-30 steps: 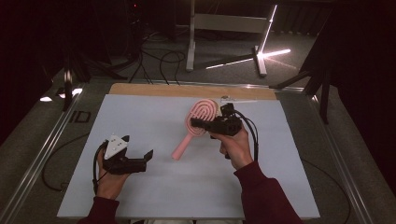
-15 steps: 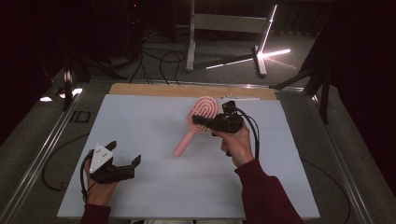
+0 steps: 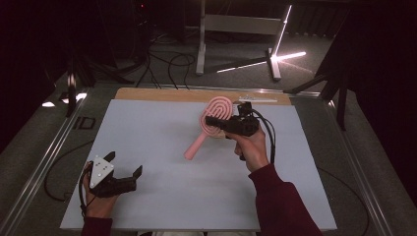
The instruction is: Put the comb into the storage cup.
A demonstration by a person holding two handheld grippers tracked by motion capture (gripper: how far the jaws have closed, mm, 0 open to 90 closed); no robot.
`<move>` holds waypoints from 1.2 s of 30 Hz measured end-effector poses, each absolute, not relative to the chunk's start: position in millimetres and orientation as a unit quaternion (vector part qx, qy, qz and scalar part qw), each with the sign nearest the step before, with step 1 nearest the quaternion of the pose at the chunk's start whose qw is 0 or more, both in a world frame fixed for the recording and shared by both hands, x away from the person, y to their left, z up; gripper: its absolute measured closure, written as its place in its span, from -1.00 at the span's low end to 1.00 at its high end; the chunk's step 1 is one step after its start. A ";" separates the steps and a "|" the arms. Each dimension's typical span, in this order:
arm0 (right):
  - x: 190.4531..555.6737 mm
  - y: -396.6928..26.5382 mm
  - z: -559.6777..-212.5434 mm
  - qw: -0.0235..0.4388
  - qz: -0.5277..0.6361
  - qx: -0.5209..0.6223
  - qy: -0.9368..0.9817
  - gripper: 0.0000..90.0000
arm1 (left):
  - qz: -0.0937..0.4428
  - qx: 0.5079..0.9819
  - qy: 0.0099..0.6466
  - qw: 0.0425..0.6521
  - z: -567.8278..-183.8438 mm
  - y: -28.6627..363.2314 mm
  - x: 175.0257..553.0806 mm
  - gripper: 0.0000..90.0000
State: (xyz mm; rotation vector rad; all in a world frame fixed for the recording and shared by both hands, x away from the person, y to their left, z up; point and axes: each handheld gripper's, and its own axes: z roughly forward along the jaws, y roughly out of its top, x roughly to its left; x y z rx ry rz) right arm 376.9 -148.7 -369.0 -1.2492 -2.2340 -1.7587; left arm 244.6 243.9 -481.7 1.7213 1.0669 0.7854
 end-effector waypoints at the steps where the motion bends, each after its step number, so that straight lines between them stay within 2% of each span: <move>1: 377.1 -149.0 -368.0 0.015 -0.566 -0.402 -0.720 0.41 | 0.319 0.700 0.437 0.467 -482.6 244.5 244.6 -1.00; 28: 397.8 -152.7 -353.3 0.005 -0.569 -0.406 -0.716 0.41 | 0.332 0.677 0.457 0.472 -487.0 250.5 244.1 -1.00; 36: 405.5 -155.2 -347.3 -0.011 -0.563 -0.411 -0.717 0.41 | 0.331 0.679 0.455 0.471 -487.2 249.9 244.1 -1.00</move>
